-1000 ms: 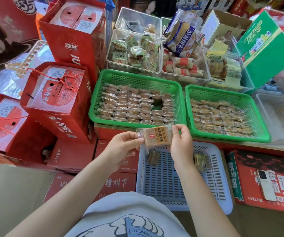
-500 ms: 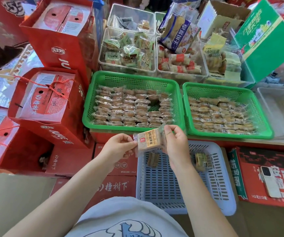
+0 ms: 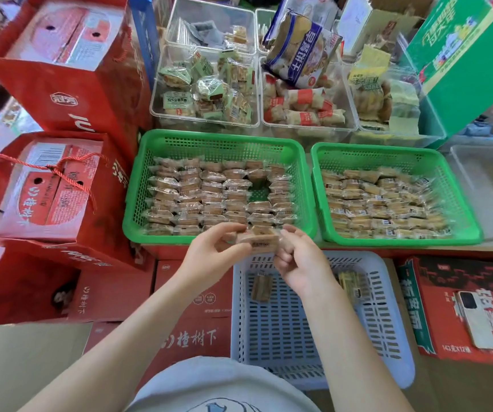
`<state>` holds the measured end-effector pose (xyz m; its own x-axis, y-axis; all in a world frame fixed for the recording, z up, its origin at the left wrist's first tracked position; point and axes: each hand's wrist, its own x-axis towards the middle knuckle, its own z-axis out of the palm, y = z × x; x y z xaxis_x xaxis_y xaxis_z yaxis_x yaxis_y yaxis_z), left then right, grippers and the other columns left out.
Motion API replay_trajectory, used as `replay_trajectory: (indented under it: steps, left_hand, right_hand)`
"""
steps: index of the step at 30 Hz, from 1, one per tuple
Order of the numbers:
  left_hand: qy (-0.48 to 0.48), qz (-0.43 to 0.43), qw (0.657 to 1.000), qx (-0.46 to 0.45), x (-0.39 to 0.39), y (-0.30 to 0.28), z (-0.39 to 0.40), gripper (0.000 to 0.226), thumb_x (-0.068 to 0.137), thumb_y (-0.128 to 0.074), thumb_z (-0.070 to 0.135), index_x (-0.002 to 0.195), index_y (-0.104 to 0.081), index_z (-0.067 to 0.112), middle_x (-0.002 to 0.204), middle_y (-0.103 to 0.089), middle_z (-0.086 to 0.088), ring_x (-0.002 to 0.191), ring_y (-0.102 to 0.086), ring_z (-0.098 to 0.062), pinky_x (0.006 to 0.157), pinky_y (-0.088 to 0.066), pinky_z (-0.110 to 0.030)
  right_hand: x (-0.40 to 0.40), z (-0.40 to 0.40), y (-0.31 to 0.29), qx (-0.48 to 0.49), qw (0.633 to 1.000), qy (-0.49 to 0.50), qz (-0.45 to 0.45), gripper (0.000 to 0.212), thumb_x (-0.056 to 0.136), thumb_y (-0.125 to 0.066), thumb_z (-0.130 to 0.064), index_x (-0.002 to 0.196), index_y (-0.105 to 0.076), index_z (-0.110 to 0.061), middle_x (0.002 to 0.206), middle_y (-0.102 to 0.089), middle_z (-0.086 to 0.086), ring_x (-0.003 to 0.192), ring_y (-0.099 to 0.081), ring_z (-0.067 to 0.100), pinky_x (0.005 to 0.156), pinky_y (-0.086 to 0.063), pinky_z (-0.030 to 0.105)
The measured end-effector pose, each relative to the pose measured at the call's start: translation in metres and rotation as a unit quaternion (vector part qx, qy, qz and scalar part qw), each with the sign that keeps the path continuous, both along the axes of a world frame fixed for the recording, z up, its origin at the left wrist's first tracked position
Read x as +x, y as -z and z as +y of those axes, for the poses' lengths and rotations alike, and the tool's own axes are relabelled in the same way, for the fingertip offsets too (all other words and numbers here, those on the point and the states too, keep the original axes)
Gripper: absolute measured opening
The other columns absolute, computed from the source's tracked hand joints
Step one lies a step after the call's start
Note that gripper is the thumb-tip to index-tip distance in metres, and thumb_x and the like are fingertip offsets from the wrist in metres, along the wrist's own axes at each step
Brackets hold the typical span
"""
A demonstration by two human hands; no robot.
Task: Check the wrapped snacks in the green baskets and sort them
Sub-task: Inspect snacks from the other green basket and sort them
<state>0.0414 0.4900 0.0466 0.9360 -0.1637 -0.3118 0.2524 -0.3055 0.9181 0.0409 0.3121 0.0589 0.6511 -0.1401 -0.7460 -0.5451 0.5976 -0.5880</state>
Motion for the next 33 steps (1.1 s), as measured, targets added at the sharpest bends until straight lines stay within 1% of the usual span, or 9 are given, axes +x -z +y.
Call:
replay_trajectory:
  steps: [3, 6, 8, 10, 14, 22, 26, 29, 33]
  left_hand:
    - [-0.049, 0.07, 0.996, -0.017, 0.006, 0.001, -0.003, 0.016, 0.1, -0.061, 0.026, 0.107, -0.073, 0.019, 0.08, -0.074, -0.002, 0.057, -0.064, -0.002, 0.052, -0.046, -0.013]
    - [-0.084, 0.171, 0.979, -0.076, 0.013, 0.0, -0.005, 0.036, 0.103, -0.053, 0.037, 0.102, -0.073, 0.007, 0.073, -0.073, -0.01, 0.054, -0.062, -0.013, 0.05, -0.05, -0.019]
    - [-0.076, 0.193, 0.976, -0.069, 0.018, -0.001, -0.006, 0.047, 0.102, -0.05, 0.048, 0.098, -0.073, 0.007, 0.069, -0.073, -0.006, 0.054, -0.06, -0.014, 0.054, -0.051, -0.022]
    - [-0.052, 0.196, 0.978, -0.048, 0.023, 0.001, -0.009, 0.055, 0.097, -0.05, 0.06, 0.097, -0.073, 0.009, 0.069, -0.072, -0.005, 0.057, -0.059, -0.015, 0.062, -0.051, -0.026]
    - [-0.051, 0.218, 0.959, -0.172, 0.026, 0.009, -0.008, 0.056, 0.087, -0.058, 0.058, 0.103, -0.069, 0.006, 0.069, -0.058, -0.004, 0.056, -0.051, -0.013, 0.059, -0.043, -0.025]
    - [-0.094, 0.225, 0.937, -0.251, 0.045, 0.024, -0.012, 0.016, 0.097, -0.063, 0.018, 0.106, -0.07, 0.007, 0.074, -0.065, -0.007, 0.059, -0.058, -0.013, 0.058, -0.052, -0.023]
    - [-0.05, 0.072, 0.995, 0.054, 0.065, 0.051, -0.011, 0.03, 0.101, -0.057, 0.014, 0.129, -0.065, 0.02, 0.11, -0.071, -0.001, 0.094, -0.067, -0.015, 0.083, -0.056, -0.032]
    - [0.048, -0.088, 0.96, 0.261, 0.08, 0.076, -0.016, 0.046, 0.102, -0.054, 0.02, 0.147, -0.049, 0.017, 0.147, -0.051, -0.003, 0.137, -0.046, -0.02, 0.114, -0.038, -0.037]
    - [0.187, -0.128, 0.893, 0.39, 0.111, 0.095, -0.035, 0.063, 0.106, -0.04, 0.041, 0.161, -0.018, 0.022, 0.17, -0.01, -0.002, 0.157, -0.003, -0.021, 0.126, -0.004, -0.041]
  right_hand:
    - [0.004, -0.005, 0.002, -0.078, 0.993, -0.082, -0.023, 0.012, 0.103, -0.051, -0.016, 0.104, -0.062, -0.012, 0.053, -0.043, -0.004, 0.044, -0.039, 0.01, 0.042, -0.03, 0.021]
    - [0.008, -0.012, 0.004, -0.242, 0.942, -0.217, -0.079, 0.061, 0.086, -0.053, -0.072, 0.117, -0.069, -0.022, 0.094, -0.068, -0.011, 0.087, -0.061, 0.009, 0.076, -0.048, 0.029]
    - [0.009, -0.014, 0.007, -0.266, 0.909, -0.297, -0.12, 0.084, 0.064, -0.058, -0.089, 0.127, -0.063, -0.033, 0.127, -0.062, -0.017, 0.118, -0.057, 0.006, 0.099, -0.047, 0.034]
    - [0.011, -0.014, 0.01, -0.245, 0.914, -0.298, -0.125, 0.068, 0.067, -0.074, -0.072, 0.123, -0.064, -0.035, 0.127, -0.064, -0.016, 0.12, -0.06, 0.012, 0.101, -0.049, 0.037]
    - [0.017, -0.016, 0.013, -0.118, 0.965, -0.2, -0.124, 0.043, 0.077, -0.075, -0.037, 0.11, -0.068, -0.011, 0.099, -0.076, 0.006, 0.087, -0.071, 0.019, 0.069, -0.055, 0.029]
    - [0.036, -0.018, 0.024, -0.014, 0.987, -0.138, -0.082, 0.034, 0.08, -0.072, -0.027, 0.109, -0.067, -0.009, 0.094, -0.075, 0.008, 0.068, -0.067, 0.016, 0.059, -0.053, 0.024]
    - [0.052, -0.032, 0.039, -0.13, 0.98, -0.129, -0.072, 0.022, 0.09, -0.072, -0.018, 0.11, -0.066, -0.016, 0.104, -0.073, 0.001, 0.087, -0.069, 0.014, 0.071, -0.053, 0.029]
    - [0.07, -0.045, 0.049, -0.249, 0.958, -0.126, -0.066, 0.026, 0.087, -0.077, -0.02, 0.111, -0.065, -0.019, 0.114, -0.071, -0.001, 0.106, -0.066, 0.018, 0.094, -0.053, 0.038]
    - [0.103, -0.046, 0.048, -0.386, 0.908, -0.131, -0.096, 0.029, 0.088, -0.076, -0.021, 0.109, -0.055, -0.023, 0.107, -0.065, -0.009, 0.099, -0.062, 0.005, 0.079, -0.046, 0.019]
